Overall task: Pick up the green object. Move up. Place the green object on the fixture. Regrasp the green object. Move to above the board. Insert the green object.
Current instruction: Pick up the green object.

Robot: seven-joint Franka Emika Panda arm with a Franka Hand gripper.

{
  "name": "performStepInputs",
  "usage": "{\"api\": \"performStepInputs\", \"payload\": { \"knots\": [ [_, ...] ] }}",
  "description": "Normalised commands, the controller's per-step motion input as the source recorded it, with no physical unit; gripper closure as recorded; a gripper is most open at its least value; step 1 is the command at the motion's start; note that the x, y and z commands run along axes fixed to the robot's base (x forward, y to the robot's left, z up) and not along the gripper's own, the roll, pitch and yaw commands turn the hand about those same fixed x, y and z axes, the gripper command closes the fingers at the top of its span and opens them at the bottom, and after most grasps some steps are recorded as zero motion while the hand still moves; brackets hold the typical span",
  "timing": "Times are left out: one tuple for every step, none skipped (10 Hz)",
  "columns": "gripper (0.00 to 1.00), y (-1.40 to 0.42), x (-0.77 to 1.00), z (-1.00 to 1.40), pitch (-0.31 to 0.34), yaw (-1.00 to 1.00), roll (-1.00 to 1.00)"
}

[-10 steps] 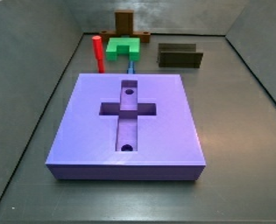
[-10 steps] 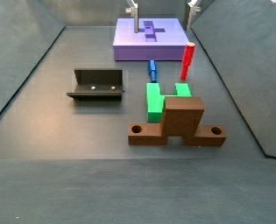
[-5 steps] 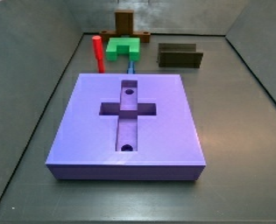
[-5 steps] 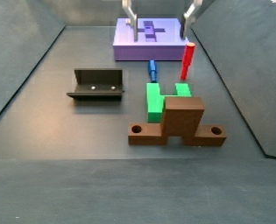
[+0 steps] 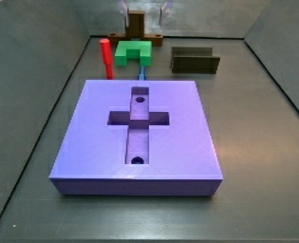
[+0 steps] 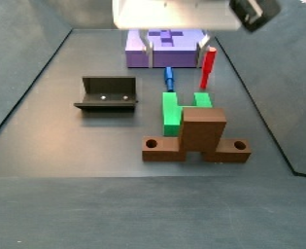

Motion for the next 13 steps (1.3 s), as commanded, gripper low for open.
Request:
{"api": "performStepInputs", "payload": {
  "knots": [
    [0.00, -0.07, 0.00, -0.54, -0.181, 0.00, -0.14],
    [0.00, -0.06, 0.00, -0.52, -0.184, 0.00, -0.16],
    [0.00, 0.00, 0.00, -0.49, -0.187, 0.00, -0.23],
    [0.00, 0.00, 0.00, -0.51, -0.180, 0.00, -0.22],
    [0.00, 0.00, 0.00, -0.51, -0.170, 0.01, -0.23],
    [0.00, 0.00, 0.00, -0.48, -0.176, 0.00, -0.19],
    [0.00, 0.00, 0.00, -0.40, -0.119, 0.00, -0.17],
    [0.00, 0.00, 0.00, -0.33, -0.107, 0.00, -0.19],
    [0.00, 0.00, 0.02, -0.31, -0.081, 0.00, -0.19],
    [0.00, 0.05, 0.01, -0.25, -0.071, -0.03, -0.16],
    [0.00, 0.11, 0.21, -0.14, 0.000, -0.02, -0.12],
    [0.00, 0.11, 0.19, -0.14, 0.000, 0.00, -0.08],
    [0.00, 0.14, 0.08, -0.17, 0.000, -0.01, -0.09]
  ]
}}
